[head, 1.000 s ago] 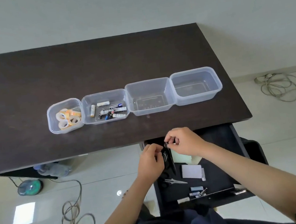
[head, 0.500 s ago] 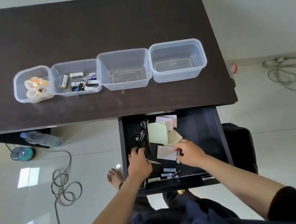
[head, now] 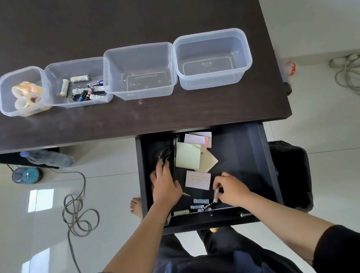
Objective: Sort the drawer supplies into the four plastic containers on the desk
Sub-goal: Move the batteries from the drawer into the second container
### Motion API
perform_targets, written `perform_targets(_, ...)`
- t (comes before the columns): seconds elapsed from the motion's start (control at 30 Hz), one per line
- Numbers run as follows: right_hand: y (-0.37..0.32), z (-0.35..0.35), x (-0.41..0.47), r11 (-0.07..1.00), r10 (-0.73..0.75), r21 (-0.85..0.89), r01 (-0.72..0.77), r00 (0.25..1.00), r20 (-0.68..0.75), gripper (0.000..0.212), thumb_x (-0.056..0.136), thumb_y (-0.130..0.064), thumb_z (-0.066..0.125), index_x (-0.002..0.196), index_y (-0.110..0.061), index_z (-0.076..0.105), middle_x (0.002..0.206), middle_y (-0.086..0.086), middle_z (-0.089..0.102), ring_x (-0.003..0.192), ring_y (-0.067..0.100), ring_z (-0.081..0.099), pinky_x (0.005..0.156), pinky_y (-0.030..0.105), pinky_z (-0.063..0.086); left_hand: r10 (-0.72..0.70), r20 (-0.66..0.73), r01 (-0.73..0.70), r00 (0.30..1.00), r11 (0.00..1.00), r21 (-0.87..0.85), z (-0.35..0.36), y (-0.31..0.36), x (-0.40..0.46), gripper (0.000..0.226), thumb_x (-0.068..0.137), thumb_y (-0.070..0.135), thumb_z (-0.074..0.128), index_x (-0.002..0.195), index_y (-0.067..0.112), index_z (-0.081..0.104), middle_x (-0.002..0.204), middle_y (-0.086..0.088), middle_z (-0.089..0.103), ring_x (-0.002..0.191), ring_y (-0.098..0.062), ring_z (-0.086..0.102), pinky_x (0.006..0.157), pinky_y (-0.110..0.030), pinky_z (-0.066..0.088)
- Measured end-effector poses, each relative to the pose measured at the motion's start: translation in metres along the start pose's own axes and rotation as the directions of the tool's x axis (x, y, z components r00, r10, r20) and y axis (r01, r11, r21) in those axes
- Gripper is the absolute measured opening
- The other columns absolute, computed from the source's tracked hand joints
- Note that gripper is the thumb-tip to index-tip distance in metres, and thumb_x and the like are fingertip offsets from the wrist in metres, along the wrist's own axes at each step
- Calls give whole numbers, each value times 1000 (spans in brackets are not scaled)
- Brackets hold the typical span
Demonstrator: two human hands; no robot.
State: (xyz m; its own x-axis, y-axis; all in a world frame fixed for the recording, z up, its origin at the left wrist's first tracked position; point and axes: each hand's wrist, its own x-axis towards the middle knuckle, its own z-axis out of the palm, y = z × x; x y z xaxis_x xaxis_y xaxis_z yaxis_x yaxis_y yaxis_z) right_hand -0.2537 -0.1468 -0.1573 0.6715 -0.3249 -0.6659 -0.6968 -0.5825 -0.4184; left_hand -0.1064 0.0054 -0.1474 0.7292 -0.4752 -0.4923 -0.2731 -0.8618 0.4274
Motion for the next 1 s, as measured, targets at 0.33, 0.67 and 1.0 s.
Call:
perform_targets(0.33, 1, 0, 3, 1000, 4, -23, -3, 999, 44, 27, 82, -18, 63, 107, -29, 58, 108, -5, 47, 97, 16, 53, 72, 33, 52, -7, -28, 9, 1000, 998, 60, -4, -7, 17, 57, 87, -2, 53, 138, 22, 43, 143, -5, 37, 129, -32, 37, 103, -40, 44)
perform_targets(0.67, 0, -3, 1, 989, -1, -145, 11, 998, 68, 24, 83, -39, 68, 97, -21, 61, 103, -3, 45, 99, 19, 50, 71, 29, 44, 18, -53, -21, 998, 998, -63, -1, -10, 15, 38, 92, 5, 47, 129, 16, 49, 108, -7, 62, 102, -23, 55, 79, -29, 50)
perform_targets(1.0, -13, 3, -4, 993, -71, -86, 78, 995, 76, 30, 85, -39, 64, 107, -20, 60, 111, -1, 51, 106, 19, 50, 79, 35, 47, 8, -92, -26, 996, 980, -198, -12, 2, 16, 70, 90, 7, 57, 149, 26, 24, 146, -3, 41, 122, -21, 48, 90, -24, 38)
